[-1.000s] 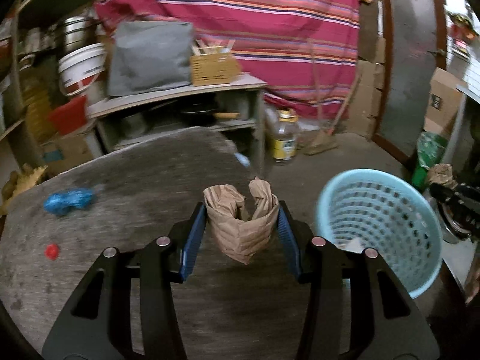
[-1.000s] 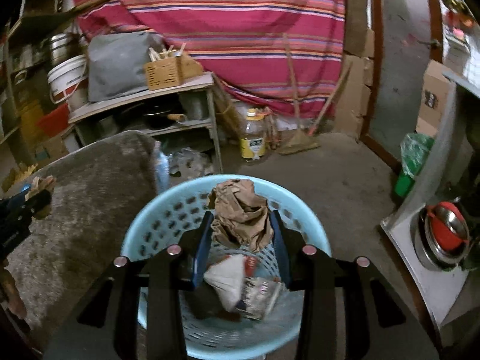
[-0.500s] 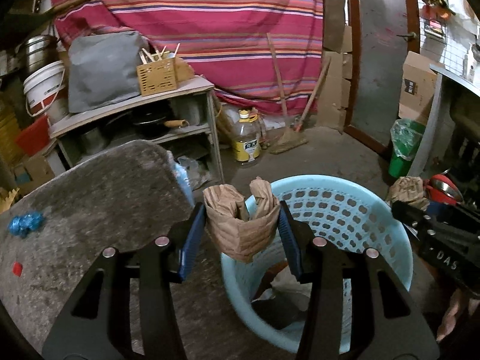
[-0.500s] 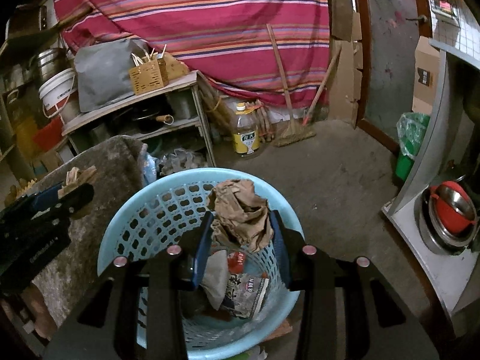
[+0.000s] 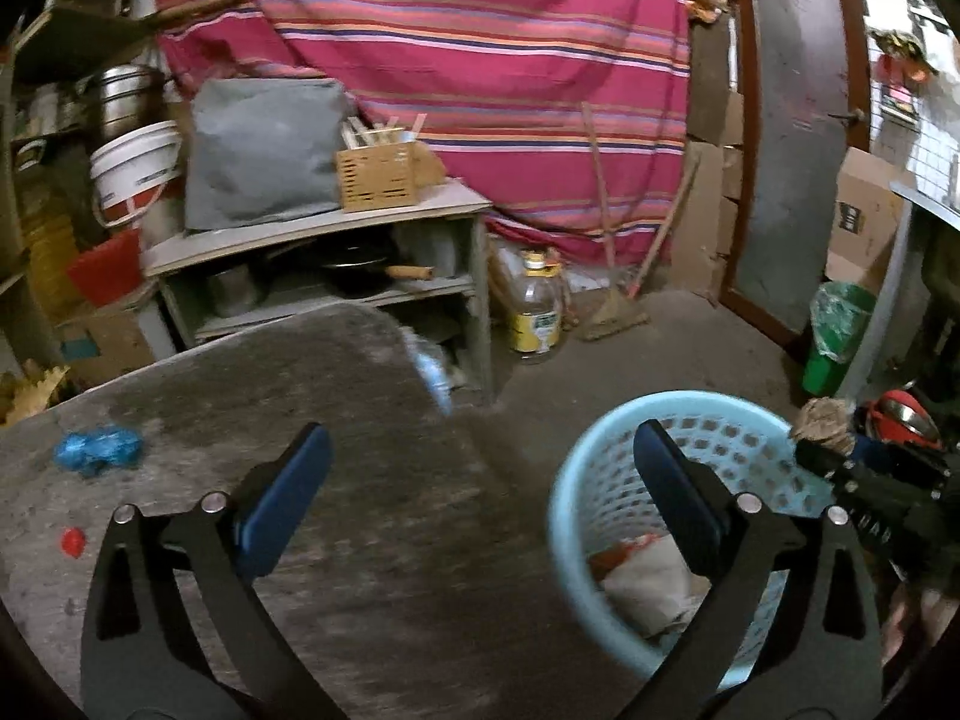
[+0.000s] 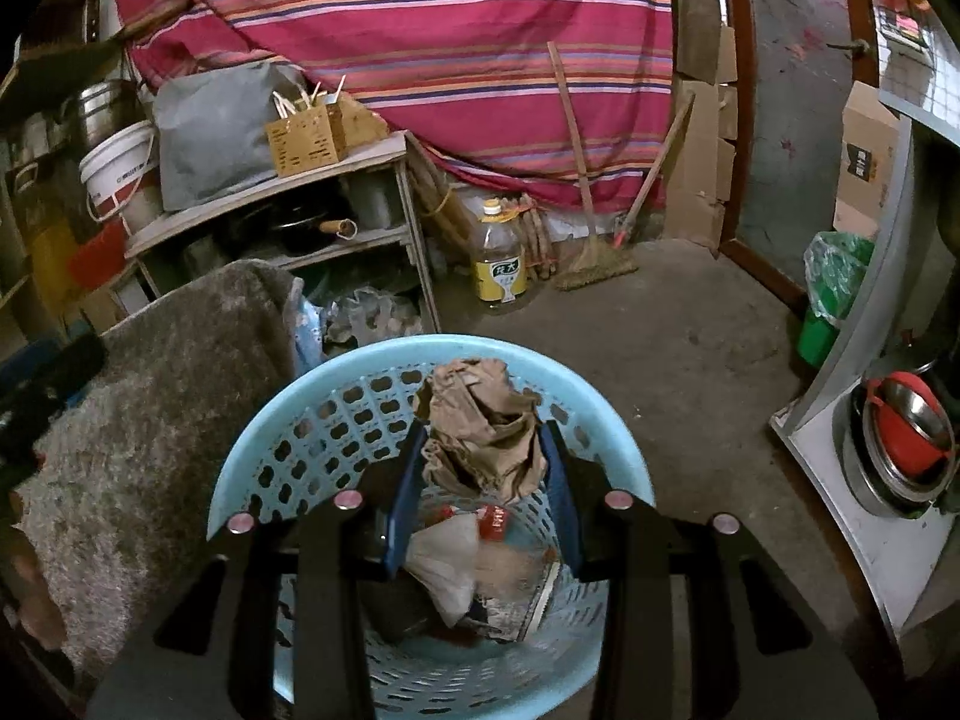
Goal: Collect trash
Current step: 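Carry both brown paper scraps over the blue basket and open both tools, then grasp the red bottle cap with the left tool while the right tool moves toward the blue bag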
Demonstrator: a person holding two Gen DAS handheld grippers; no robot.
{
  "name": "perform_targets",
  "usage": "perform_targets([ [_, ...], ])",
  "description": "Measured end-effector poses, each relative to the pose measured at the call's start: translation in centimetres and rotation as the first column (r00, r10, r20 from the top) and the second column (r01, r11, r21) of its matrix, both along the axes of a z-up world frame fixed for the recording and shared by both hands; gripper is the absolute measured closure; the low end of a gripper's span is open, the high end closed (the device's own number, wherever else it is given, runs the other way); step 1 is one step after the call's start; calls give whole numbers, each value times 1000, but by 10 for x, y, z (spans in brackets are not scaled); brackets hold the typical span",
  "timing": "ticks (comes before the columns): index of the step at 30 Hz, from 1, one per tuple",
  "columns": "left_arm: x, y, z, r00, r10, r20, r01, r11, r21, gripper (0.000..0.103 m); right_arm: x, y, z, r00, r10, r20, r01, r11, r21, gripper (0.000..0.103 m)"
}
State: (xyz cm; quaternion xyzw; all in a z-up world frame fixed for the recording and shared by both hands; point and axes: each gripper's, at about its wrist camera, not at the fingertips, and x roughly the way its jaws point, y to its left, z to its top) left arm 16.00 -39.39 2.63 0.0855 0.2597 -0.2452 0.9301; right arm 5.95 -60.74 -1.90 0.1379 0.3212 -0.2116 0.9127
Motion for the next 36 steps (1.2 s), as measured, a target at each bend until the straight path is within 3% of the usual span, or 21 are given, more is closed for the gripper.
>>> perform_targets([
  [8,22,99,-6,996,89,-18,-89,996,20,5,22,31,3,999,37,-10,-38,999,-20,62],
  [11,32,135,-7,991,131,-19,-131,991,28,5,27,39,5,1000,4,-4,-4,1000,-29,27],
  [20,59,228,-15,965,260,-19,-259,965,29,5,41,58,15,997,-66,28,66,998,-19,10],
  [26,87,280,-37,940,339,-26,-337,939,73,5,69,99,12,1000,-11,-7,10,997,-71,8],
  [31,109,316,-64,928,344,-146,-341,939,46,5,94,134,6,998,55,-39,-58,996,-74,8],
  [34,123,325,-82,910,363,-201,-351,932,91,5,104,151,2,996,77,-55,-81,994,-77,8],
  [36,127,327,-90,904,386,-187,-365,921,133,6,112,163,1,995,76,-70,-83,991,-106,8],
])
